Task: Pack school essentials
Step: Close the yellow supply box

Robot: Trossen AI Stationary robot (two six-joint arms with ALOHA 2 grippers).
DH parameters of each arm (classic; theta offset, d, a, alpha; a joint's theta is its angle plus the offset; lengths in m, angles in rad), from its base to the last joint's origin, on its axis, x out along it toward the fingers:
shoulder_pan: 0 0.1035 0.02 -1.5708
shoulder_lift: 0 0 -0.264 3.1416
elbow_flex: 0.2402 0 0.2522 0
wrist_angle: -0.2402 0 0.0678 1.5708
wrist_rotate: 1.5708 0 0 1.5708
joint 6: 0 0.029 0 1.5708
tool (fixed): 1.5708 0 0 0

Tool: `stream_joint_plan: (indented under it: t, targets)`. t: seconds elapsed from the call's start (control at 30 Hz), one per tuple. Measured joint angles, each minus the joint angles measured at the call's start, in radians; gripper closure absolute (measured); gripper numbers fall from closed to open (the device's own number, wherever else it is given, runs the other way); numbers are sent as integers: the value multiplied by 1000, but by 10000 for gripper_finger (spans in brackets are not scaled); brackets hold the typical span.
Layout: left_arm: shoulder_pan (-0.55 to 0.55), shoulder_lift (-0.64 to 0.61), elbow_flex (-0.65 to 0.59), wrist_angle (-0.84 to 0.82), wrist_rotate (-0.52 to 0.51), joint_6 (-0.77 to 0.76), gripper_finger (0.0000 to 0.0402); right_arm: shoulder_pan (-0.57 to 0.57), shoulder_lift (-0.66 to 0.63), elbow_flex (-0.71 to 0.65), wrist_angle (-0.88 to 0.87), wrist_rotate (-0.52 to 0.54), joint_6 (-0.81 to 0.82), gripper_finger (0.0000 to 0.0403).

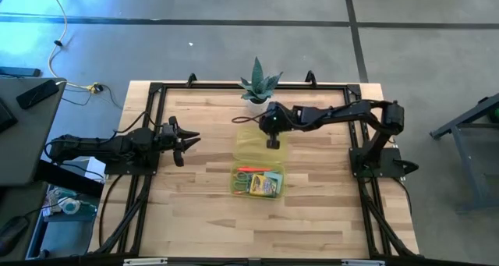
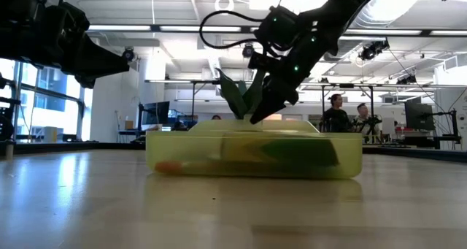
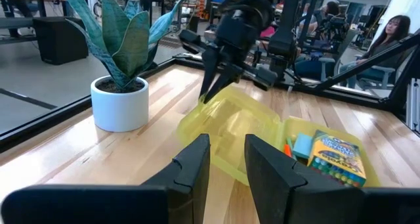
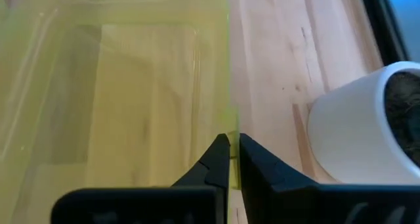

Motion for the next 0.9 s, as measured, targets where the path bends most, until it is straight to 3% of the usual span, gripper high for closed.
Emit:
stream_joint_plan:
  t: [0.3,0.9]
  targets:
    - [0,0,0,23,-12,0,316,75,-6,0,0,153,-24,393]
    - [-1,0,0,86,-8,-2,316,79,-31,66,-40,220,-57,393]
